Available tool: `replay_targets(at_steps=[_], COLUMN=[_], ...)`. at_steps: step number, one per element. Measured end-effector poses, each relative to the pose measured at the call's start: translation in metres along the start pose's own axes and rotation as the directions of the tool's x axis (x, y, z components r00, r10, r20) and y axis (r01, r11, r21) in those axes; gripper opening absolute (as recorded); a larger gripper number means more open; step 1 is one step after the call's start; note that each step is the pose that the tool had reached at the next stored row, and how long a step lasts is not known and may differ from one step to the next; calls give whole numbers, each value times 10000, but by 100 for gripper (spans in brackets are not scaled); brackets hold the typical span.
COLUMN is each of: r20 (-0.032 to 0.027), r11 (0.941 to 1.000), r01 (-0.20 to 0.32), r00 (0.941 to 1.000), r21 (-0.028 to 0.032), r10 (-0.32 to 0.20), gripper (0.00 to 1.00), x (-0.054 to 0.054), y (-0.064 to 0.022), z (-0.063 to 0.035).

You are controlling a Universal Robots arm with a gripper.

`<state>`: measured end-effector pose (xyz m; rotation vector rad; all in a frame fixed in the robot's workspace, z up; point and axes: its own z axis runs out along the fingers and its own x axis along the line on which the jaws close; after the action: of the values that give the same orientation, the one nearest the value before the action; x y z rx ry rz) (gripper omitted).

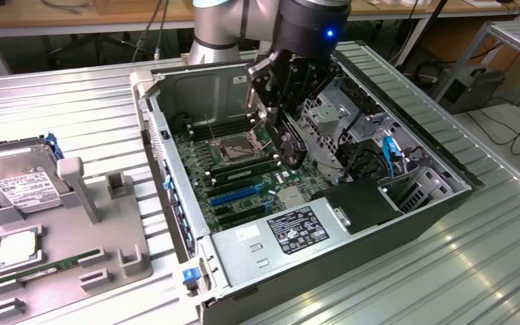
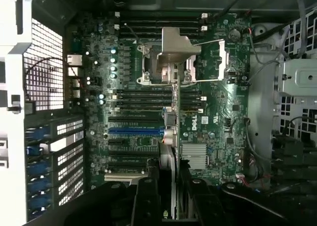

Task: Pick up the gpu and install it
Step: 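Pick up the gpu and move the gpu toward the slot, then insert the gpu into the slot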

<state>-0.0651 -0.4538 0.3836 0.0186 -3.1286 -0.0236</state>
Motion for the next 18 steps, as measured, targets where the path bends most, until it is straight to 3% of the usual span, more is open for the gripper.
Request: replay_targets(at_steps=[16, 18], r20=[-3, -7], r11=[10000, 9996], r01=[-1, 279], r00=[10000, 9996], r21=[2, 5], r10=[1, -279], gripper=[26, 26], x=[-4, -4], y=[0, 0], z=[-1, 2])
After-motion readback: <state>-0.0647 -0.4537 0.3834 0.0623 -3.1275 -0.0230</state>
